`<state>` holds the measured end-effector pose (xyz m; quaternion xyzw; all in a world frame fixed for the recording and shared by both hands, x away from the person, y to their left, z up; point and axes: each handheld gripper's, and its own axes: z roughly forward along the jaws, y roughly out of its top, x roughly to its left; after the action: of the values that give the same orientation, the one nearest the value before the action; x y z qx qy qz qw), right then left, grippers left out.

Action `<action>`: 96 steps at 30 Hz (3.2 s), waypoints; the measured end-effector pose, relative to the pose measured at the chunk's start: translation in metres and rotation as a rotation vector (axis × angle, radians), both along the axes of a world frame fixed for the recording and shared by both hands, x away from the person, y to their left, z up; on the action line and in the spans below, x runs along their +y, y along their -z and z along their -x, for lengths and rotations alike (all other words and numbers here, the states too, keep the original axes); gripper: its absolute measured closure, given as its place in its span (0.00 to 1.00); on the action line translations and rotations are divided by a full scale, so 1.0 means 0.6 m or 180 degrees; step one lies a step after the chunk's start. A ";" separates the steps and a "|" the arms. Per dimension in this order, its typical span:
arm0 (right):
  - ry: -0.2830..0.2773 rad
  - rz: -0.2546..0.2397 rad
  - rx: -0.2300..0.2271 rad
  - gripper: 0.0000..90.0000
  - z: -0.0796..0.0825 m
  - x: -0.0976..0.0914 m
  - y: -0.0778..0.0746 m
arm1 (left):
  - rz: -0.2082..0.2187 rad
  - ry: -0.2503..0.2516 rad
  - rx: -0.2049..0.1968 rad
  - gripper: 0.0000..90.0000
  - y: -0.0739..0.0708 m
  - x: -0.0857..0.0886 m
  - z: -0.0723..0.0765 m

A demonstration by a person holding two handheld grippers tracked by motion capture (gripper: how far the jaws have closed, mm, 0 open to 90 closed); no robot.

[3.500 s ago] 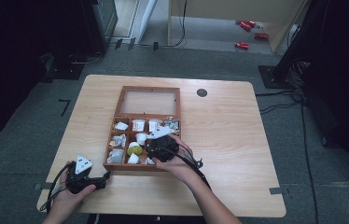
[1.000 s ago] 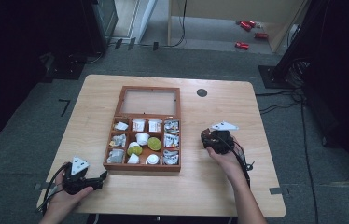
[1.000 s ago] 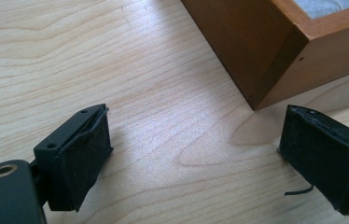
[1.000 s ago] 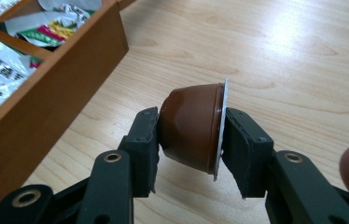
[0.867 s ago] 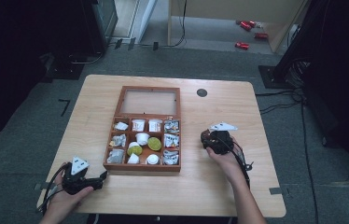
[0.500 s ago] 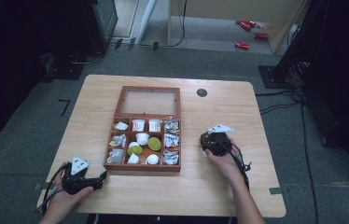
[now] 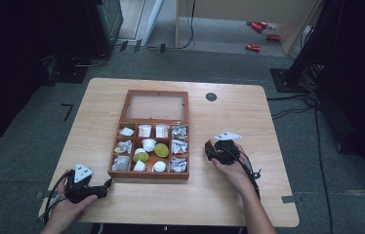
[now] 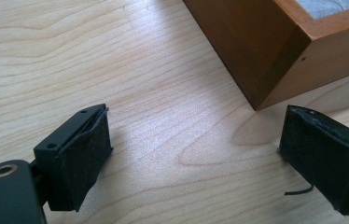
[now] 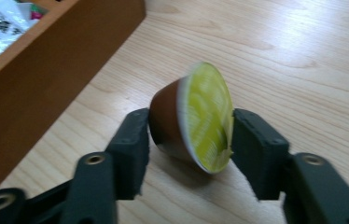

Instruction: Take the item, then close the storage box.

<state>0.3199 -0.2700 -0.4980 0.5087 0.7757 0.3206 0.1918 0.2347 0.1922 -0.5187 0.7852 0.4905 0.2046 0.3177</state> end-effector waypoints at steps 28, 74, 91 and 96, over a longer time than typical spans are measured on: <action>0.0088 -0.0237 -0.0186 0.00 -0.016 0.017 -0.064 | -0.0004 -0.0003 -0.0001 0.10 0.000 0.000 0.001; 0.0091 -0.0342 -0.0161 0.15 -0.143 0.123 -0.102 | -0.0007 -0.0010 -0.0004 0.10 0.000 -0.001 0.003; 0.0418 -0.0458 0.0056 0.40 -0.212 0.128 -0.064 | -0.0007 -0.0009 -0.0004 0.10 0.000 -0.001 0.003; 0.0476 -0.0488 0.0130 0.51 -0.225 0.135 -0.059 | -0.0006 -0.0008 -0.0004 0.10 0.000 -0.001 0.003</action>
<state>0.4549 -0.1892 -0.4628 0.5847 0.7125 0.3533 0.1599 0.2329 0.1917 -0.5188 0.7848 0.4911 0.2060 0.3170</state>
